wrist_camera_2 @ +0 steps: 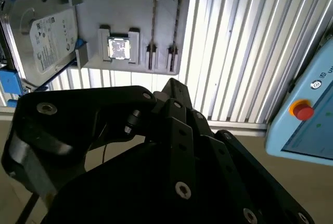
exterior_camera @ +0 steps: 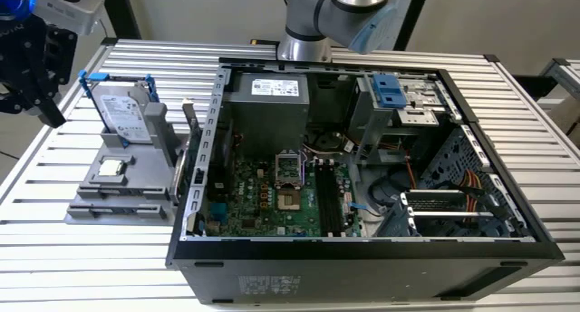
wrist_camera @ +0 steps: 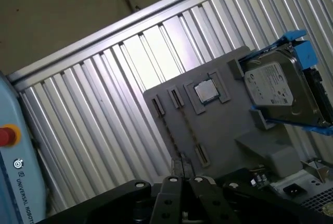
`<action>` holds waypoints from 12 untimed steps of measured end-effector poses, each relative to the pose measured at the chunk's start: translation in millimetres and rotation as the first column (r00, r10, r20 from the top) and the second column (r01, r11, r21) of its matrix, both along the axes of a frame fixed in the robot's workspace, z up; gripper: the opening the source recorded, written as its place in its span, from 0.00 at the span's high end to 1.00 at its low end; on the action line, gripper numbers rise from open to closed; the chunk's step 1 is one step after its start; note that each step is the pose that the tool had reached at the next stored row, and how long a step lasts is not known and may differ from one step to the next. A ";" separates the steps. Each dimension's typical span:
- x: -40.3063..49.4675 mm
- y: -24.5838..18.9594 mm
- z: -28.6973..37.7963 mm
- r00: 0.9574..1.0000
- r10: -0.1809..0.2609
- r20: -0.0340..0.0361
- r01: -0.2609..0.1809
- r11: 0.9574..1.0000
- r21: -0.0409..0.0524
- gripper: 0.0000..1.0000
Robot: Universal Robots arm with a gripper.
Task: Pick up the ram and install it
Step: 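Pick up the ram and move it above insertion slot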
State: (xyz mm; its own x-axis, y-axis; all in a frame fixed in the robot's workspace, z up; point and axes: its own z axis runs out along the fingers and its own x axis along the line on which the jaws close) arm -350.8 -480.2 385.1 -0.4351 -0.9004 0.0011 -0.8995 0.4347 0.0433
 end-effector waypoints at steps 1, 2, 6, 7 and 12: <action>0.0 0.0 0.0 1.000 0.012 0.000 -0.012 1.000 0.000 1.00; 0.0 0.0 0.0 1.000 0.026 0.000 -0.026 1.000 0.000 1.00; 0.0 0.3 -0.1 0.997 0.078 0.000 -0.078 0.997 0.000 1.00; 0.0 0.3 -0.1 0.996 0.089 0.000 -0.089 0.996 0.000 1.00; 0.0 0.6 -0.3 0.989 0.144 0.006 -0.144 0.990 -0.001 1.00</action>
State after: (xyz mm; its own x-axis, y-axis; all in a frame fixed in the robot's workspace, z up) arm -350.8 -479.5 384.8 -0.3005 -0.9538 -0.0009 -0.9531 0.3002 0.0372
